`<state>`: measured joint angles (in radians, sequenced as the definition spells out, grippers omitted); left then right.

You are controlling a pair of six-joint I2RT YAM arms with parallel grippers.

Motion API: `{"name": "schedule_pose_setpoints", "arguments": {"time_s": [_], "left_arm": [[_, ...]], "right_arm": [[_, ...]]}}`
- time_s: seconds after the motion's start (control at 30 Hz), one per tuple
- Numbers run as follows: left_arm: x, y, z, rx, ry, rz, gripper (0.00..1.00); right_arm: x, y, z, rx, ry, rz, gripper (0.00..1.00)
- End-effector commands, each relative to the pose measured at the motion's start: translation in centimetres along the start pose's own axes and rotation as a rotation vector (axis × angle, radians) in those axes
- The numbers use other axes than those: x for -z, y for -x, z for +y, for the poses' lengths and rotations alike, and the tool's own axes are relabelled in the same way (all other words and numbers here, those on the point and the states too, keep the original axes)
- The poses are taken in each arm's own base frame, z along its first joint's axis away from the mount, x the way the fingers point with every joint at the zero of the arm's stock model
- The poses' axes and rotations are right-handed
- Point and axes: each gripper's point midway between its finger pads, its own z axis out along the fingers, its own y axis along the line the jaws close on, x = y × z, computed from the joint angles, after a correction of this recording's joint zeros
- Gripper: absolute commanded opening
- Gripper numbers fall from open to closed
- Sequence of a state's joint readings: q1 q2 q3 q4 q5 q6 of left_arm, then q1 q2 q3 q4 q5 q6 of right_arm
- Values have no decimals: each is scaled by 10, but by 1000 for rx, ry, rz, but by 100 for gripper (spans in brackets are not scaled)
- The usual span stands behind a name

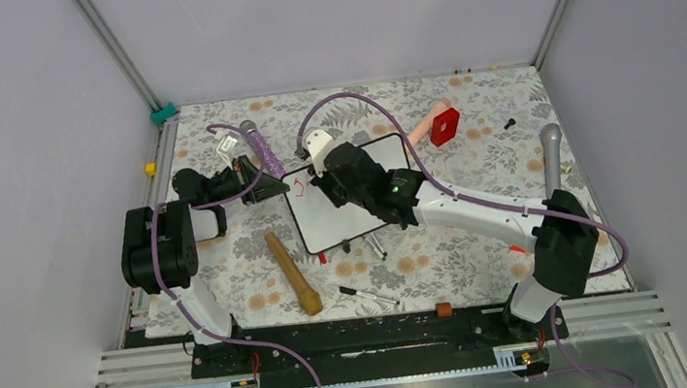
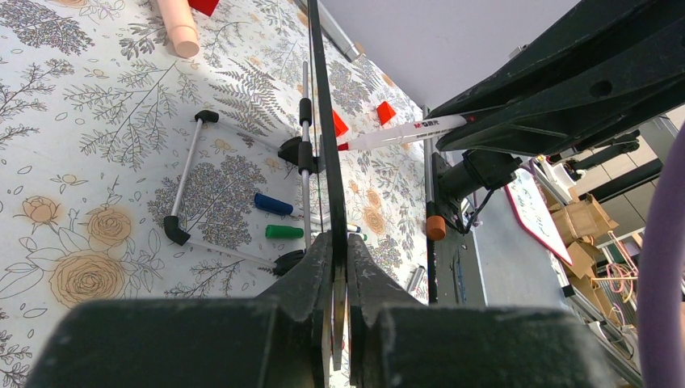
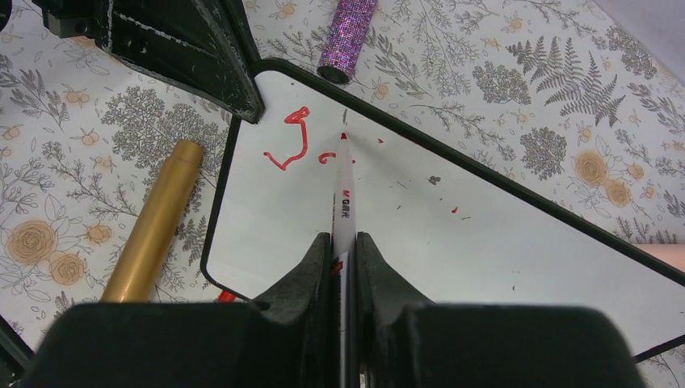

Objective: Write a sentence on the whiteboard

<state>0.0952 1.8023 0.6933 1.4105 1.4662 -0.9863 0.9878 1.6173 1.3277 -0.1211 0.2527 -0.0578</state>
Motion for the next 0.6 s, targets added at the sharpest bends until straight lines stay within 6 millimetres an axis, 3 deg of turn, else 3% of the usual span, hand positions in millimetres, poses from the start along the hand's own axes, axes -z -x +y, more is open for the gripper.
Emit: {"name": "schedule_pose_setpoints", "arguments": {"time_s": [0.0,0.57], "left_arm": [[-2,2,-16,-108,-40,37,0],[-2,2,-17,-110,-40,37,0]], "right_arm": [[-1,24,-8,-7,-35,-61,0],[1,5,-4,11,-8,-16,0]]}}
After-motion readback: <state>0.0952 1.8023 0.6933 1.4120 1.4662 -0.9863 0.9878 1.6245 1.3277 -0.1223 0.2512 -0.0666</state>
